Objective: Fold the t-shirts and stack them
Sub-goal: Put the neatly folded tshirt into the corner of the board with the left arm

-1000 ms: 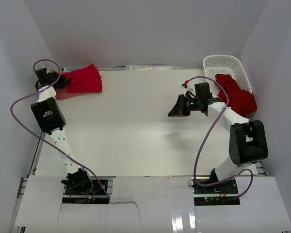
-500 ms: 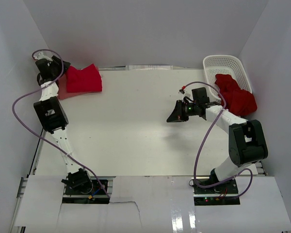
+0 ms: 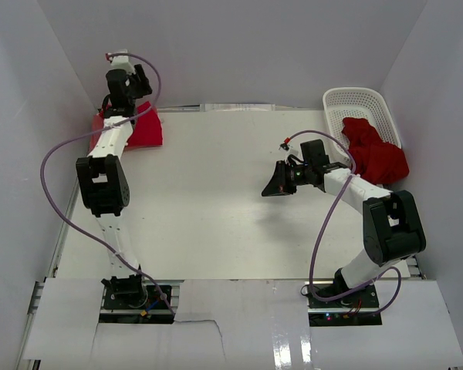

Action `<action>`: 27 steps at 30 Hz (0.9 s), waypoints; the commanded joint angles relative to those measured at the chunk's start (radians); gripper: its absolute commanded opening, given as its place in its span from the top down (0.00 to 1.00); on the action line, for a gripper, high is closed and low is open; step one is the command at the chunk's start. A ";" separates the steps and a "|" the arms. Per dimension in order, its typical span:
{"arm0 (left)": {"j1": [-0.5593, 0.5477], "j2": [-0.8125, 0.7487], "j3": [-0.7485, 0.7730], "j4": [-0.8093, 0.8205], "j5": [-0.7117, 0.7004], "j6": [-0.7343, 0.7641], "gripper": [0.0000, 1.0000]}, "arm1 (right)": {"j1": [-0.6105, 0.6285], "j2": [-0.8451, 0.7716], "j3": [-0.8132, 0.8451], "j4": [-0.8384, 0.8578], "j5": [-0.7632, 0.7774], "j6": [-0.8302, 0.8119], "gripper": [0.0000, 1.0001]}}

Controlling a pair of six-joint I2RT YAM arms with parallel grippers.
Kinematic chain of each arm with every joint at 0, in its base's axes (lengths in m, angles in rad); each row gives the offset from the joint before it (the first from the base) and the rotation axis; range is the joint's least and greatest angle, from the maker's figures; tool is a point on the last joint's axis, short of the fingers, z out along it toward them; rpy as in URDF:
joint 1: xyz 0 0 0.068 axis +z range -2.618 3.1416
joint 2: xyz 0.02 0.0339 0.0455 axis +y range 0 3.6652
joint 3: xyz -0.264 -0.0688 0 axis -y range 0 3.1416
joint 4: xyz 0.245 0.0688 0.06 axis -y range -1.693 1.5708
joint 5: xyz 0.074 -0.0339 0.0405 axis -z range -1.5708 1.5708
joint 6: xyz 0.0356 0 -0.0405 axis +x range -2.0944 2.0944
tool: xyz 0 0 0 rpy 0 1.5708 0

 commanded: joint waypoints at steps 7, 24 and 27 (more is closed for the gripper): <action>-0.041 -0.001 -0.001 -0.025 -0.332 0.099 0.72 | 0.008 -0.070 -0.032 0.029 -0.025 -0.022 0.92; 0.106 0.179 -0.248 0.229 -0.254 -0.001 1.00 | 0.008 -0.142 -0.058 -0.008 -0.034 -0.041 0.92; 0.115 0.191 -0.279 0.227 -0.263 -0.010 0.93 | 0.008 -0.149 -0.049 -0.020 -0.034 -0.042 0.92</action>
